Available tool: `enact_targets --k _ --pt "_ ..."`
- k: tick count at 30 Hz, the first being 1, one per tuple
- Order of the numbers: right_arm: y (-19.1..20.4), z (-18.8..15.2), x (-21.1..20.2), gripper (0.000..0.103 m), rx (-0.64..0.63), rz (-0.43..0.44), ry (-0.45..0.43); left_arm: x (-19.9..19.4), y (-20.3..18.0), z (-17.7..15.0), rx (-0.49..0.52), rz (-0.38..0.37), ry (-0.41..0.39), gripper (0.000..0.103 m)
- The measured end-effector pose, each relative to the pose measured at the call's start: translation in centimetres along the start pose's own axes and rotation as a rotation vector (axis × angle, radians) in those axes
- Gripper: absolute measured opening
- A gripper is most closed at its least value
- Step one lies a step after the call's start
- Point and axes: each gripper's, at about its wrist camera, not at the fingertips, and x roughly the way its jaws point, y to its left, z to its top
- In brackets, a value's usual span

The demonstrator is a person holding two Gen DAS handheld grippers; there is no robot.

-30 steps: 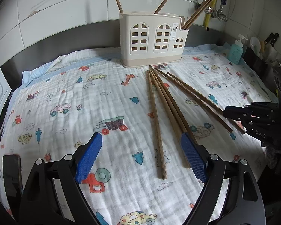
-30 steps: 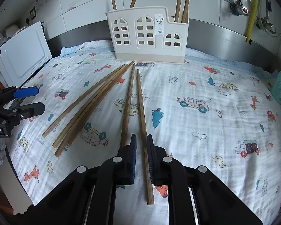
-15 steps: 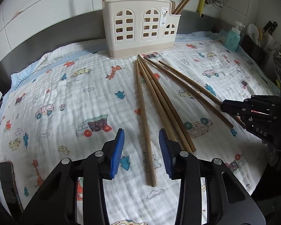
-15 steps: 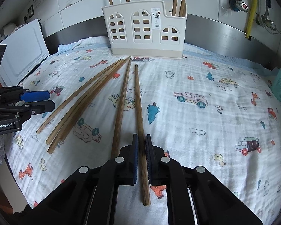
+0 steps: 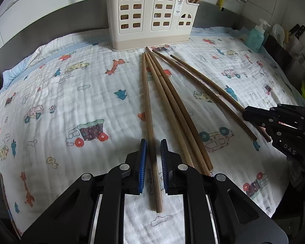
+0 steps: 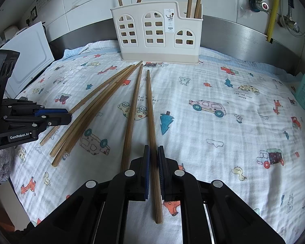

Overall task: Organize utensils
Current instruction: 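Close the left tool on a chopstick while the right tool grasps another chopstick, then lift the left tool's chopstick into the holder while the right tool inserts its chopstick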

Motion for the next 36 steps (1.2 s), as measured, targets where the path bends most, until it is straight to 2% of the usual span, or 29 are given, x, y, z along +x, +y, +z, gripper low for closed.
enact_targets --k 4,8,13,23,29,36 --pt "0.0 0.0 0.0 0.008 0.0 0.0 0.0 0.1 0.1 0.1 -0.007 -0.006 0.005 0.013" --pt "0.0 -0.1 0.0 0.007 0.003 -0.002 -0.002 0.2 0.0 0.1 0.002 0.017 0.001 0.007" --pt "0.1 0.1 -0.4 0.007 0.014 -0.001 -0.015 -0.1 0.4 0.4 -0.021 0.022 -0.01 0.006" --pt "0.5 2.5 -4.0 0.007 0.011 -0.012 -0.137 -4.3 1.1 2.2 -0.039 0.027 -0.148 0.006" --pt "0.4 5.6 -6.2 0.006 0.01 -0.004 -0.224 -6.3 1.4 3.9 -0.044 0.015 -0.234 0.005" --pt "0.5 9.6 -7.6 0.006 -0.006 0.011 -0.281 -8.0 1.6 5.9 -0.035 0.008 -0.313 0.005"
